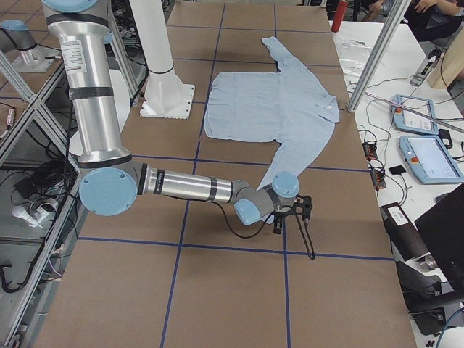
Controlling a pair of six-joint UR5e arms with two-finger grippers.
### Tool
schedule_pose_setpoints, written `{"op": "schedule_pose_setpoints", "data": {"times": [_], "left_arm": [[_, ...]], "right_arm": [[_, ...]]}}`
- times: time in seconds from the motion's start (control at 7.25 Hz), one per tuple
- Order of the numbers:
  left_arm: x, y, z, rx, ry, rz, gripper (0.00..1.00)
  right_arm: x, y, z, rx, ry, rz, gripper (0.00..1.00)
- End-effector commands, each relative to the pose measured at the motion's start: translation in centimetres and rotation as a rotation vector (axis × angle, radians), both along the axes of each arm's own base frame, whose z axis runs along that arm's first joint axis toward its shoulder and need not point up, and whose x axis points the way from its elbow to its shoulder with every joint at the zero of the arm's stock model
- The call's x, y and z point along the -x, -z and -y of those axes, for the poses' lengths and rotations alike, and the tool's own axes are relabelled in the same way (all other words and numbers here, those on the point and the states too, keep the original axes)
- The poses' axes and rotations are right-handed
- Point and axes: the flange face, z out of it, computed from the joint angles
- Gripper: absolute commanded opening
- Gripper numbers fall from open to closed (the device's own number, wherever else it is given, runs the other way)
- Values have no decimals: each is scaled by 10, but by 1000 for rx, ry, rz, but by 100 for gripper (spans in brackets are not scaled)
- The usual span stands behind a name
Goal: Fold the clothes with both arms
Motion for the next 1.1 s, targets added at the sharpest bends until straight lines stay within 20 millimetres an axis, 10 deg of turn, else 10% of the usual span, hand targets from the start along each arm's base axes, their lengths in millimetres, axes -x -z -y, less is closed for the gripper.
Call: {"op": "schedule_pose_setpoints", "data": {"times": [0.0, 0.69, 0.97], "left_arm": [[0, 1, 0, -3, 0, 0, 100], [0, 2, 0, -4, 0, 0, 100], [0, 2, 0, -3, 0, 0, 100]], "right_arm": [[7, -5, -6, 14, 13, 3, 92], [17, -14, -12, 34, 30, -4, 80], [16, -18, -14, 42, 30, -6, 55]]}}
